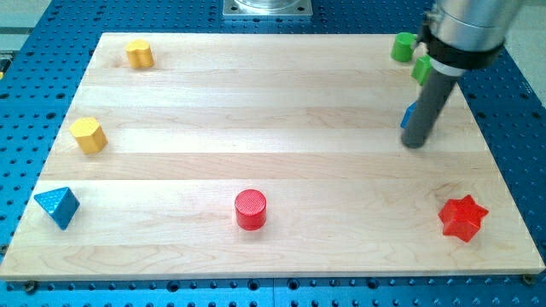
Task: Make a vertical line of green blocks and cube
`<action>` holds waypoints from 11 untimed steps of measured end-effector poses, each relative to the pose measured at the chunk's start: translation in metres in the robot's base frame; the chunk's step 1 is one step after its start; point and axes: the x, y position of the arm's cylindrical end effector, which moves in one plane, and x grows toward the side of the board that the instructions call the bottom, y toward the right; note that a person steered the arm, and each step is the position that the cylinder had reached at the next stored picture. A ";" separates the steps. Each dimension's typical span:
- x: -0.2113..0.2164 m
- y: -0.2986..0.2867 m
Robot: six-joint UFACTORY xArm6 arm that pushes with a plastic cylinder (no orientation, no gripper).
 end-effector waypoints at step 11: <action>-0.041 0.085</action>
